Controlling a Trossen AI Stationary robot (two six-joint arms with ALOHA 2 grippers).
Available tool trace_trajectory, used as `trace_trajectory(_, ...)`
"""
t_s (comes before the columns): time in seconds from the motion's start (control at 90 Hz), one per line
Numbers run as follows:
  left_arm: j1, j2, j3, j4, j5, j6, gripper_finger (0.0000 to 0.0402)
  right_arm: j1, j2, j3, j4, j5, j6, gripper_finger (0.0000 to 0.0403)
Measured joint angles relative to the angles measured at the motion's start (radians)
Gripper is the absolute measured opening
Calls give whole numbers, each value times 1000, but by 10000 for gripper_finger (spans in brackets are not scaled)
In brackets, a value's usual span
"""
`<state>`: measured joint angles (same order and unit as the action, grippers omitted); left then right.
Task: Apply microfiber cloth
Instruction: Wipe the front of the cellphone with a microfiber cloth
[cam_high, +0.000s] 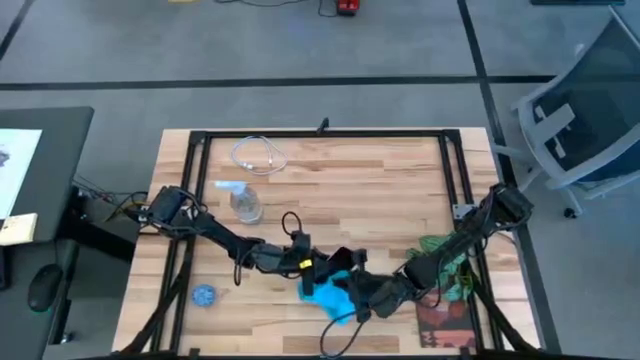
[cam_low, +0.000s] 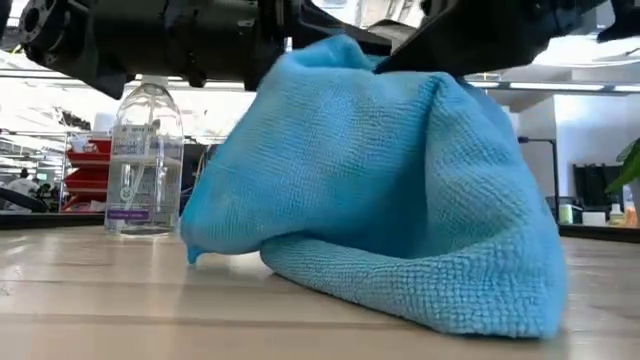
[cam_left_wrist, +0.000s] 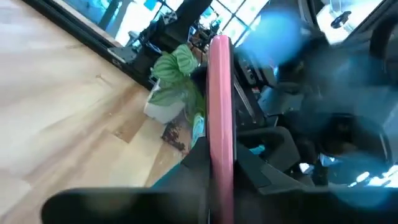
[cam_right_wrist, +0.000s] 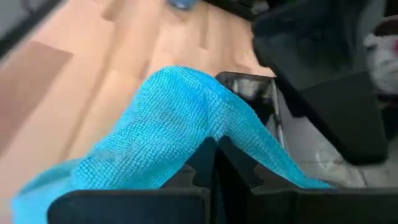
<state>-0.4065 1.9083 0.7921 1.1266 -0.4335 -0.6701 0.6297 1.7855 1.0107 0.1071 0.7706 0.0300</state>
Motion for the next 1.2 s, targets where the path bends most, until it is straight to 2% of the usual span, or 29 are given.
trace_trajectory(0.156,0,0,0,8,-3,-4,7,50,0,0,5,303,-4,0)
trace_trajectory(0.2,0,-1,0,7,-8,-5,7,51,-1,0,6,340,4,0)
trace_trajectory(0.267,0,-1,0,8,-8,-5,7,47,-1,0,10,342,16,0)
trace_trajectory(0.344,-1,-1,-1,13,2,-5,7,30,0,0,38,287,22,0)
trace_trajectory(0.567,-2,2,-3,17,9,-6,7,-49,1,0,114,-10,18,0)
trace_trajectory(0.689,-5,3,-6,14,8,-15,7,-77,0,-1,90,-165,-1,0)
trace_trajectory(0.856,-3,3,-6,-16,13,-8,7,-53,-7,1,-23,-184,2,0)
trace_trajectory(1.011,-3,-2,1,8,11,-9,7,2,-67,0,-121,-49,54,0)
trace_trajectory(1.2,-4,-2,1,5,18,-15,7,64,-158,-2,-211,259,55,0)
